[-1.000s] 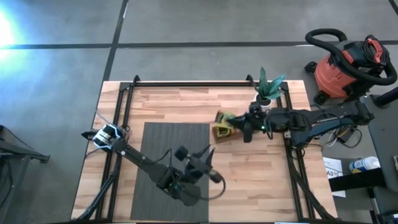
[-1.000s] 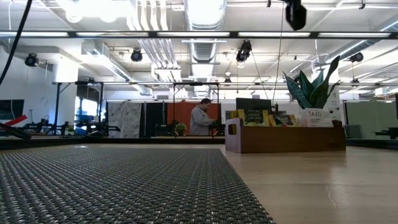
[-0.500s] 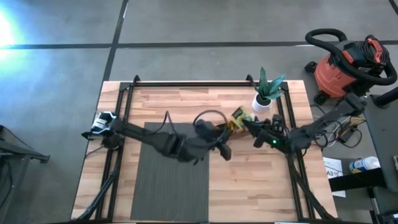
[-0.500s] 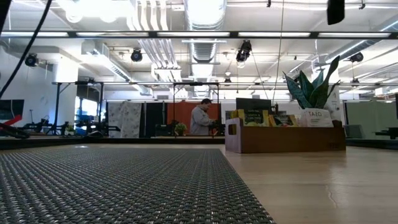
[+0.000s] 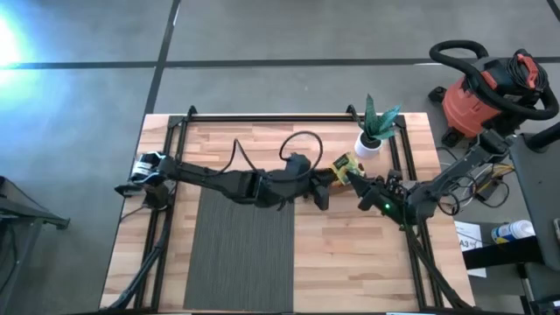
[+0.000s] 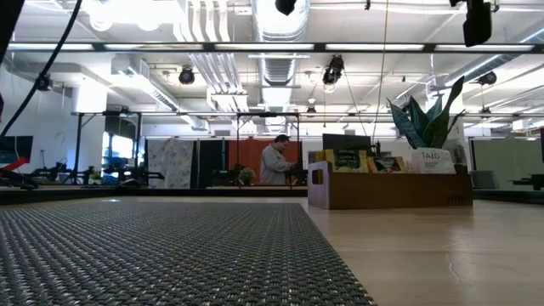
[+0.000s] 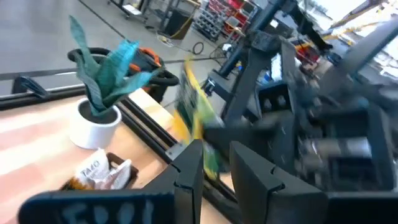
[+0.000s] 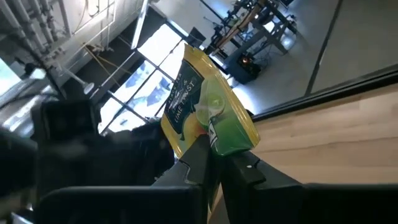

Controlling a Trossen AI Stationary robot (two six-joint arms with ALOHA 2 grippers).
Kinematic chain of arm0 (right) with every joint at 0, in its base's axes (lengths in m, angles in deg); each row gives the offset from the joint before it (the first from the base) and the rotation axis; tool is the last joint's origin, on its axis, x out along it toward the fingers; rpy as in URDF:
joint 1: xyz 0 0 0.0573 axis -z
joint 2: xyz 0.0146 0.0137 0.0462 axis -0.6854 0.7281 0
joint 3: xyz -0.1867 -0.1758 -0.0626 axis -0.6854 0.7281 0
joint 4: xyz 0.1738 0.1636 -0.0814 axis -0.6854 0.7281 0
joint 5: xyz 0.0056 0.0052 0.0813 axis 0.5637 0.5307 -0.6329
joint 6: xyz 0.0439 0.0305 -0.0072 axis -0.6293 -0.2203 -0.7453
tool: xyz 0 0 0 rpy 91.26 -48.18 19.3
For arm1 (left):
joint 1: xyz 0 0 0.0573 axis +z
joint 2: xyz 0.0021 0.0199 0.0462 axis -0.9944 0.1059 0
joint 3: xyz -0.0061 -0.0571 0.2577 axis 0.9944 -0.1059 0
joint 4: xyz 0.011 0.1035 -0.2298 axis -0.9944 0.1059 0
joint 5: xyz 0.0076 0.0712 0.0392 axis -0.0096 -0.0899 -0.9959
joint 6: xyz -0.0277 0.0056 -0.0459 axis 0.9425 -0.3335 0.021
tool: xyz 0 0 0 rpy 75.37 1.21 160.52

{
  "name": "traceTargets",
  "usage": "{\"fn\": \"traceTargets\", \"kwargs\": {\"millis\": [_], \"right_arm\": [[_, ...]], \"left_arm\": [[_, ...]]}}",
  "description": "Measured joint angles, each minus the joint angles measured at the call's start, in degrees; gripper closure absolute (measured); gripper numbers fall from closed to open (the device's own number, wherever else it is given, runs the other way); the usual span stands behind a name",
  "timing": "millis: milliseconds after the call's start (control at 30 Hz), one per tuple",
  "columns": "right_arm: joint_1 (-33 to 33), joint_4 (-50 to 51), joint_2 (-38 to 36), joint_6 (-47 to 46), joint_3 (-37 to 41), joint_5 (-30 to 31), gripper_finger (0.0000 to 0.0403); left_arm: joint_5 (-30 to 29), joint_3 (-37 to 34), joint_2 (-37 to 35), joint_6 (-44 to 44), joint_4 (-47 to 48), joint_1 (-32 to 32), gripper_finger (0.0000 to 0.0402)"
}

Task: Pick & Place Tea
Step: Put the yellow tea bag into the middle section of the wooden organizer

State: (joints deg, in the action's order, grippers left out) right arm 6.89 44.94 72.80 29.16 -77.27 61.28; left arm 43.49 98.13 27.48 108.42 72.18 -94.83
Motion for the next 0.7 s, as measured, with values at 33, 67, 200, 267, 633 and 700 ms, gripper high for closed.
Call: {"fn": "traceTargets", "kwargs": {"millis": [33, 67, 200, 267, 633, 700], "right_arm": [[0.0, -0.07, 0.5, 0.0, -0.06, -0.02, 0.038], [0.0, -0.04, 0.94, -0.02, -0.21, -0.04, 0.038], [0.02, -0.17, 1.66, -0.02, -0.55, -0.11, 0.0383], [0.02, -0.14, 1.67, 0.01, -0.55, -0.03, 0.0385], [0.02, -0.09, 1.19, 0.57, -0.57, 4.05, 0.0387], [0.02, -0.07, 1.19, 0.61, -0.57, 4.0, 0.0387]], "left_arm": [[0.08, 0.0, 0.0, 0.14, -0.13, 0.51, 0.0328], [0.12, 0.01, 0.0, 0.4, -0.17, 1.04, 0.0328], [2.72, 0.0, 0.04, 1.72, 0.09, 2.68, 0.0328], [3.64, 0.02, 0.04, 2.38, 0.65, 2.96, 0.0328], [0.52, -0.85, -0.09, 2.09, 2.06, 2.83, 0.0329], [0.58, -0.85, -0.09, 2.57, 2.06, 3.02, 0.0329]]}}
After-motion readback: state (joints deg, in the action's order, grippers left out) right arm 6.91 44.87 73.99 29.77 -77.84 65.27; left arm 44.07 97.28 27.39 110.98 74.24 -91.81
